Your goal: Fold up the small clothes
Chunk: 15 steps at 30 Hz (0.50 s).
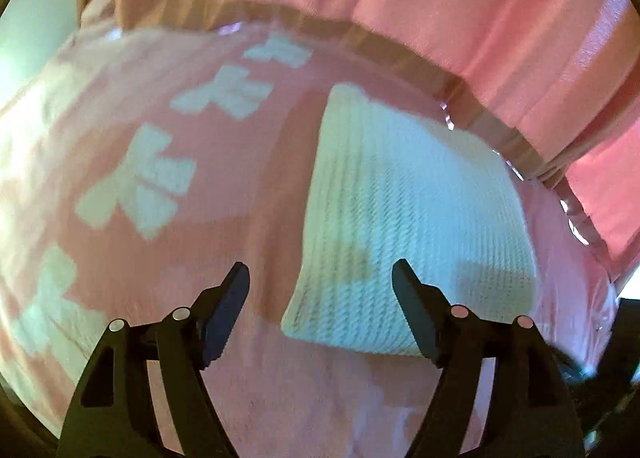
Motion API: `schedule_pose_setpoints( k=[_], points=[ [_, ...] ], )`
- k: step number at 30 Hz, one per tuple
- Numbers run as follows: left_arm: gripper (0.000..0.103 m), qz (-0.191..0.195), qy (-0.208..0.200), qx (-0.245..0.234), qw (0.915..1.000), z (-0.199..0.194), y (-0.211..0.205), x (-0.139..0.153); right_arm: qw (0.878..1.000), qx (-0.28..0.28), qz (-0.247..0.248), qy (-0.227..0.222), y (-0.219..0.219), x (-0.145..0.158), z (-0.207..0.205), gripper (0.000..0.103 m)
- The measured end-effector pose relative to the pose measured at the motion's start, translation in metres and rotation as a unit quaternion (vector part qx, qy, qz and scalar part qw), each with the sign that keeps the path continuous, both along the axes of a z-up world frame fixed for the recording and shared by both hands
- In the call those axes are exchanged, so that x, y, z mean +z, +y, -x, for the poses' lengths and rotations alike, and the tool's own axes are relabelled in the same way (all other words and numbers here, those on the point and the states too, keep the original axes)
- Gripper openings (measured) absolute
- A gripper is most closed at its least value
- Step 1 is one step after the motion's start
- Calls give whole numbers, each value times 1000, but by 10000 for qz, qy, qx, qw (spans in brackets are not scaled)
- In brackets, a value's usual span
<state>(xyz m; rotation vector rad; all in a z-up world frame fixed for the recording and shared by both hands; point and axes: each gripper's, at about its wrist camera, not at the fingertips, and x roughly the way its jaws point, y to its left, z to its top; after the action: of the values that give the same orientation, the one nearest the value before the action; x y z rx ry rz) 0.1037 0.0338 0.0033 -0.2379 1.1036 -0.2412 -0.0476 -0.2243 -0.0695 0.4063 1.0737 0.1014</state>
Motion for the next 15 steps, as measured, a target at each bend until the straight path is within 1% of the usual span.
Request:
schedule_pose_setpoints(
  k=[1, 2, 3, 4, 5, 6, 7, 8, 10, 11, 12, 13, 14, 15],
  points=[
    [71, 8, 121, 14, 9999, -2, 0, -7, 9997, 5, -186, 163, 2, -12, -2, 39],
    [71, 62, 308, 17, 9995, -2, -1, -16, 9991, 55, -352, 239, 6, -18, -7, 40],
    [70, 140, 455, 15, 9989, -3, -2, -24, 9989, 45, -403, 243, 9, -23, -12, 39],
    [58, 218, 544, -12, 9983, -4, -4, -28, 9992, 32, -367, 148, 10, -24, -13, 36],
    [45, 350, 612, -87, 9975, -4, -6, -32, 9995, 60, -323, 37, 10, -24, -18, 27],
    [38, 404, 587, -120, 9974, -4, -8, -30, 9995, 62, -311, -6, 10, -22, -20, 22],
    [27, 433, 557, -148, 9974, -2, -9, -26, 9996, 37, -234, -155, 9, -14, -21, 20],
    [24, 485, 423, -243, 9976, 2, -13, -14, 9994, 25, -135, -323, 9, -5, -20, 18],
    [24, 448, 200, -344, 9982, 8, -16, 0, 9958, 83, 192, -887, 8, 23, -12, 17],
    [25, 351, 237, -383, 9984, 8, -19, -2, 9952, 103, 256, -938, 7, 25, -10, 18],
    [25, 230, 337, -393, 9984, 6, -21, -8, 9967, 131, 279, -746, 6, 17, -12, 19],
    [28, 5, 542, -367, 9979, 4, -23, -21, 9994, 165, 199, -220, 4, -3, -20, 19],
    [31, -53, 561, -326, 9979, 5, -22, -25, 9999, 72, 71, 118, 2, -21, -20, 25],
    [32, -156, 465, -307, 9983, 8, -23, -22, 9998, -89, -152, 99, -2, -28, -14, 25]
  ],
)
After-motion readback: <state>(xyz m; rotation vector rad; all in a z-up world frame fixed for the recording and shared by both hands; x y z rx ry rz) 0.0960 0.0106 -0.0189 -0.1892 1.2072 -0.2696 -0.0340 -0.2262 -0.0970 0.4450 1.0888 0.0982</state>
